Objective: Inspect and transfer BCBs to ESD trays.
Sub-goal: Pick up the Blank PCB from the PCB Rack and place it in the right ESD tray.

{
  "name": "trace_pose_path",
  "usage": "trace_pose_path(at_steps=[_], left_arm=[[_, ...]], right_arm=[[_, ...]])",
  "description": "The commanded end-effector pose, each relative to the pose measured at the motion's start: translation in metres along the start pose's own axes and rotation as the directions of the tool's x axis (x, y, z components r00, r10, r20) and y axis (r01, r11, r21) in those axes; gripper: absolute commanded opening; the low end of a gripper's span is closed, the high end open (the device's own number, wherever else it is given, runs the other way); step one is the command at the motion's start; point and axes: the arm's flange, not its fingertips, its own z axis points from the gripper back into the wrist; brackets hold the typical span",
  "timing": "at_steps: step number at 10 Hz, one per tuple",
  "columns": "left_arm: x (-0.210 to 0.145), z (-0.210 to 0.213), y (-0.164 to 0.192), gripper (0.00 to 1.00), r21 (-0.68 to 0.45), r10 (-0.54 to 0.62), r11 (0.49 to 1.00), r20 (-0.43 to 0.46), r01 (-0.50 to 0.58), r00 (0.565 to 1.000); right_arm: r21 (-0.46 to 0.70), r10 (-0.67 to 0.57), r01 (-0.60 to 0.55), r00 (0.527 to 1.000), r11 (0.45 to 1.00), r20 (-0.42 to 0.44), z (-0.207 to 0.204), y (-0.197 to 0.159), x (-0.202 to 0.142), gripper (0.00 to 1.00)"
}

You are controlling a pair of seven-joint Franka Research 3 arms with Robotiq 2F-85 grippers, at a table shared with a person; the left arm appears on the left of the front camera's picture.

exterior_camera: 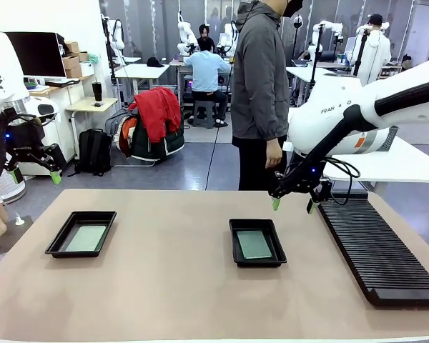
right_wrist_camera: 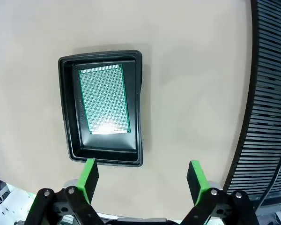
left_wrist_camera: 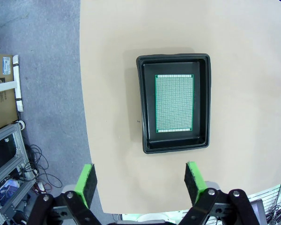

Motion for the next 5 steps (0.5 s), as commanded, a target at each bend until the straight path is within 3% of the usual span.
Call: trace_pose_path(at_steps=[1, 5], left_arm=[[-0.0013, -0.0006, 0.0008, 1.00, -0.003, -0.005, 1.000, 0.005, 0.005, 1.000], [-0.0013, -0.0006, 0.0008, 1.00, -0.003, -0.005, 1.000, 0.005, 0.005, 1.000]], right_arm=[[0.004, -0.004, 0.004, 1.000, 1.000, -0.004, -0.0015, 0.0002, -0.0010, 1.00], [0.004, -0.004, 0.004, 1.000, 1.000, -0.004, -0.0015, 0.0002, -0.0010, 1.00]])
